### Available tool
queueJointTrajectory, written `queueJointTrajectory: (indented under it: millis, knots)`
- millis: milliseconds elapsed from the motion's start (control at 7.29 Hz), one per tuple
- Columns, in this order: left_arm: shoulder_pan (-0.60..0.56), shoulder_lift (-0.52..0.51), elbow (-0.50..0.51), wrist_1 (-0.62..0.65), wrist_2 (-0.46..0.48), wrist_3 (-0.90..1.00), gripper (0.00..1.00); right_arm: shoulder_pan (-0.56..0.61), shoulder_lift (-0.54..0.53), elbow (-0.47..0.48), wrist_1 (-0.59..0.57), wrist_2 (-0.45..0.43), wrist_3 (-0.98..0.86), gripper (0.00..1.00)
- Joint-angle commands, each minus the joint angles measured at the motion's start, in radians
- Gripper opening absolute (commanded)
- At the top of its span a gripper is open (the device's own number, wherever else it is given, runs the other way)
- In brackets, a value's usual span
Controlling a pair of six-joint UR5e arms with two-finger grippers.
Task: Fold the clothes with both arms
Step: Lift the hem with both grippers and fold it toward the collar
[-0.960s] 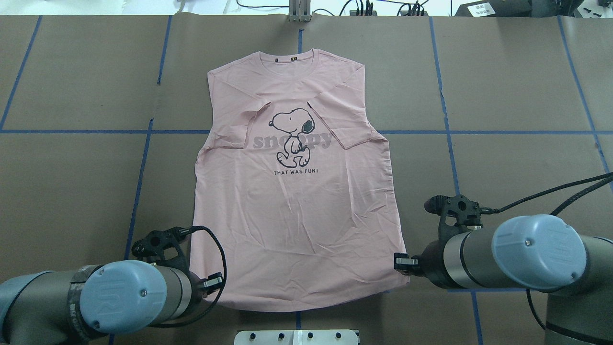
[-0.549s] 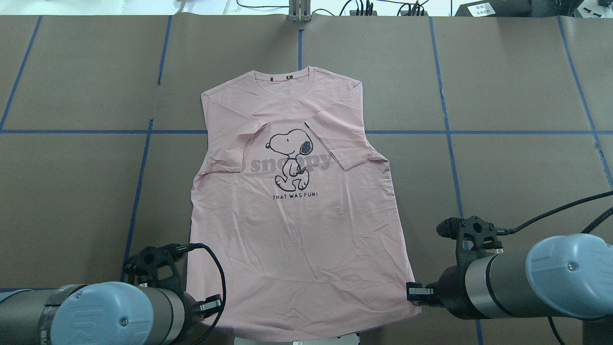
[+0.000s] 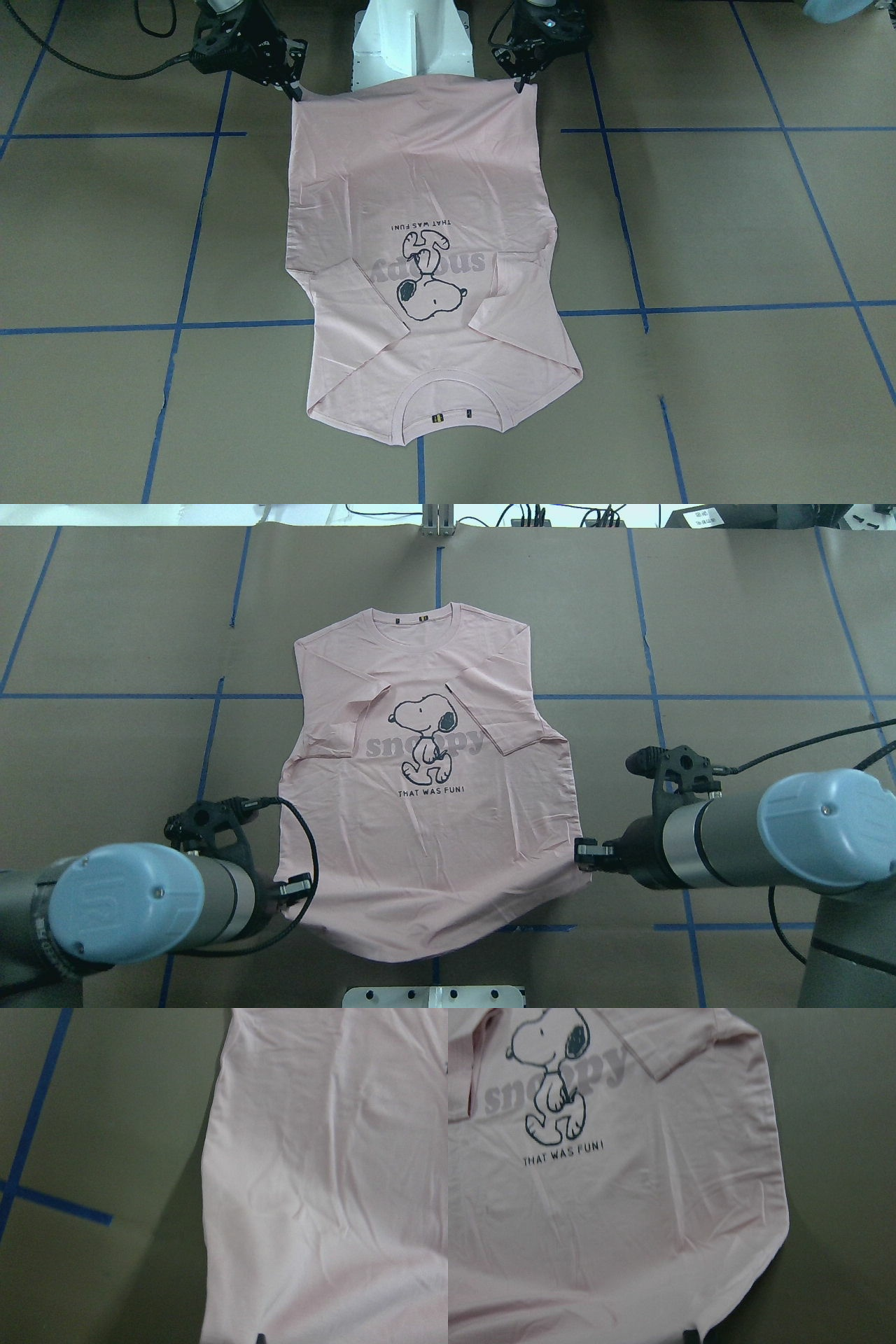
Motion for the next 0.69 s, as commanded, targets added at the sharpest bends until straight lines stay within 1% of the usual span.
queueJointTrajectory:
  millis: [0, 137, 274, 412, 549]
  knots:
    - [-0.19, -0.078, 0.105, -0.003, -0.04, 0.142, 0.0, 0.197, 0.149, -0.156, 0.0, 0.062, -0.055, 0.0]
    - [-0.252, -0.127, 0.191, -0.004, -0.04, 0.179, 0.0, 0.262, 0.225, -0.25, 0.0, 0.097, -0.056, 0.0]
    - [-0.29, -0.137, 0.242, -0.025, -0.04, 0.21, 0.0, 0.301, 0.272, -0.326, 0.002, 0.101, -0.082, 0.0]
    - [-0.347, -0.172, 0.306, -0.076, -0.04, 0.215, 0.0, 0.333, 0.345, -0.411, 0.002, 0.099, -0.091, 0.0]
    - [-0.402, -0.207, 0.407, -0.111, -0.039, 0.259, 0.0, 0.362, 0.417, -0.515, 0.013, 0.101, -0.095, 0.0]
